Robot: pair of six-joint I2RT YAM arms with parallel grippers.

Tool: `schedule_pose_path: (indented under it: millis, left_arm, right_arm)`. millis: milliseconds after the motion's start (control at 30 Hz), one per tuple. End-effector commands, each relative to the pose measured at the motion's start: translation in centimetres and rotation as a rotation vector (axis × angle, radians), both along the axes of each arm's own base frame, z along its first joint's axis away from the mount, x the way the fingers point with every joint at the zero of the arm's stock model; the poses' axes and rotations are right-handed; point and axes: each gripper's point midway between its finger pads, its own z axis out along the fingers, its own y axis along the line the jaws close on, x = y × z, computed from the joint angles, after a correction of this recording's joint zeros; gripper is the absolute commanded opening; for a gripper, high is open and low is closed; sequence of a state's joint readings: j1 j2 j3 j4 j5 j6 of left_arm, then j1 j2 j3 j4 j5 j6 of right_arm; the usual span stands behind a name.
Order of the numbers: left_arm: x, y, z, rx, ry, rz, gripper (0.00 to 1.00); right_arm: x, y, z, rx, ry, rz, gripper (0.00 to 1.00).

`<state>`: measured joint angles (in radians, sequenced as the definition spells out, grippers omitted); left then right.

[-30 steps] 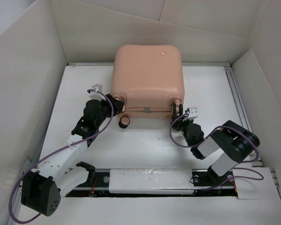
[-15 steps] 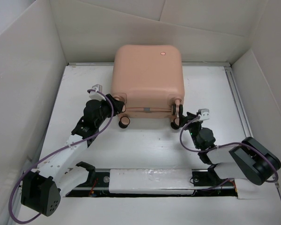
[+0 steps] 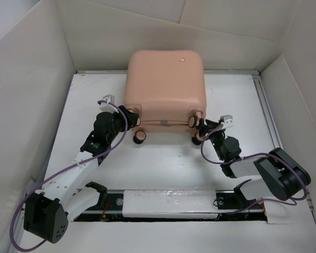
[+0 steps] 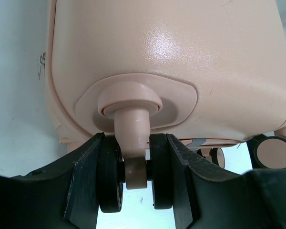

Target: Pack the luggage

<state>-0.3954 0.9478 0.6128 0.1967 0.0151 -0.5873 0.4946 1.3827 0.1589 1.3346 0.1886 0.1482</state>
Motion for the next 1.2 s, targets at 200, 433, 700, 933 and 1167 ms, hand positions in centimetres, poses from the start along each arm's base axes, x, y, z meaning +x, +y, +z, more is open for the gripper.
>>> schedule_pose_path:
  millis: [200,433,700,933,1167]
  left_arm:
    - [-0.2,-1.4,9.0,-0.113,-0.297,-0.075,0.0]
    - [-0.2,-1.4,9.0,-0.113,-0.297,-0.075,0.0]
    - [-0.4,-1.5,9.3,-0.117,-0.306,-0.084,0.0]
    - [-0.4,-1.5,9.1,-0.114,-0.297,-0.084,0.0]
    - [-0.4,-1.5,9.1,-0.114,-0.297,-0.084,0.0]
  right_arm:
    - [-0.3,-0.4,2.8,0.166,-0.083,0.004,0.48]
    - [-1.8,-0.7,2.4,0.201,-0.082,-0.012,0.58]
    - [-0.5,-0.1,2.8,0.151,-0.053,-0.029,0.58]
    - [1.5,0.1,3.2,0.1,-0.053,-0.001,0.48]
    - [-0.9,-0.4,2.8,0.156,-0.051,0.053,0.49]
